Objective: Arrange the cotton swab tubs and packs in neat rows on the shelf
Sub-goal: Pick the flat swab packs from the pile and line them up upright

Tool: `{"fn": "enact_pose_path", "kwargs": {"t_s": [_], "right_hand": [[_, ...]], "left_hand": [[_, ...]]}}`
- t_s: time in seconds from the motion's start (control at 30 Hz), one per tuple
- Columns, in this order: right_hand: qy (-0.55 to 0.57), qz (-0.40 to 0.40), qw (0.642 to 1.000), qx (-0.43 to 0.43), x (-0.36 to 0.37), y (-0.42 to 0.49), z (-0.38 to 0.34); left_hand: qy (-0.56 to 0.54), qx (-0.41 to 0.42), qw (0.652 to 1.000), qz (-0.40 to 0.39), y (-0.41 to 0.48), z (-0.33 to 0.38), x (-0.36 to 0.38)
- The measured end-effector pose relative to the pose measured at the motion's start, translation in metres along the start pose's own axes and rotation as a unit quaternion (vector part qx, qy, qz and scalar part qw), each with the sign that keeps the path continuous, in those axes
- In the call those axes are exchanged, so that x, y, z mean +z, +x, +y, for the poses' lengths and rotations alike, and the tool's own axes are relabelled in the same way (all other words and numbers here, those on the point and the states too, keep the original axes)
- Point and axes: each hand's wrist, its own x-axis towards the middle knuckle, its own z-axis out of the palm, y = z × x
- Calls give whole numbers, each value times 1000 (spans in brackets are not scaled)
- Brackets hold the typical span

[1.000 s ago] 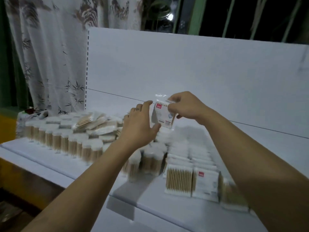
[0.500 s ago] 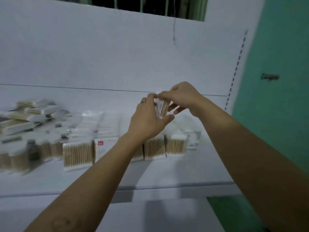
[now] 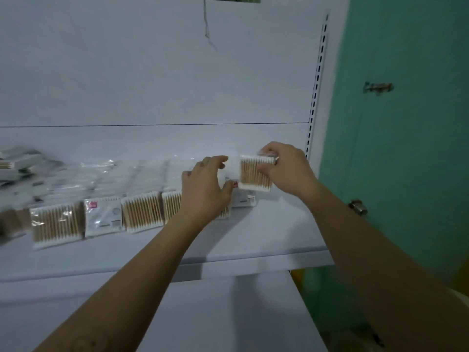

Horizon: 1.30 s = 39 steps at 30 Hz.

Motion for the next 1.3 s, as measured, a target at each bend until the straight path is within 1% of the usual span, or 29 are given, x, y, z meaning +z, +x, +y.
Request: {"fn": "enact_pose_path", "kwargs": {"t_s": [0.07, 0.1, 0.17, 0.3, 0.37, 0.43, 0.5, 0.6, 0.67, 0.77, 0.9, 1.0, 1.17, 1.23, 1.3], "right_hand": [[-39, -10, 999, 21, 19, -2, 16], [-45, -28, 998, 24, 30, -4, 23], [-22, -38, 999, 24, 49, -8, 34], [-10, 33, 999, 13, 71, -19, 45], [-22, 60, 998, 2, 76, -23, 46], [-27, 46, 998, -11, 79, -23, 47], [4, 20, 1000, -8, 80, -24, 47], [46, 26, 999, -7, 83, -23, 46], [55, 26, 998, -10, 85, -23, 44], [33, 9, 999, -17, 87, -25, 43], [-30, 4, 1000, -10, 81, -27, 43], [-68, 36, 995, -59, 70, -24, 35], [-84, 49, 989, -113, 65, -21, -10], [-86, 41, 986, -138, 71, -19, -35], [-94, 11, 982, -162, 84, -16, -63]], "left_hand": [[112, 19, 993, 19, -12, -11, 9], [145, 29, 989, 22, -18, -16, 14], [174, 42, 984, 24, -28, -22, 23], [203, 46, 978, 2, -38, -20, 29], [211, 53, 976, -11, -37, -21, 30], [226, 57, 972, -12, -36, -26, 32], [238, 56, 970, -10, -36, -30, 34], [242, 61, 968, 3, -36, -33, 35], [242, 62, 968, 7, -36, -34, 36], [244, 60, 968, -1, -36, -34, 39], [244, 58, 968, -4, -34, -30, 37], [235, 54, 970, -10, -35, -27, 32], [233, 36, 972, 28, -39, -44, 6], [240, 24, 970, 35, -38, -59, -15], [247, 7, 968, 49, -37, -80, -41]]}}
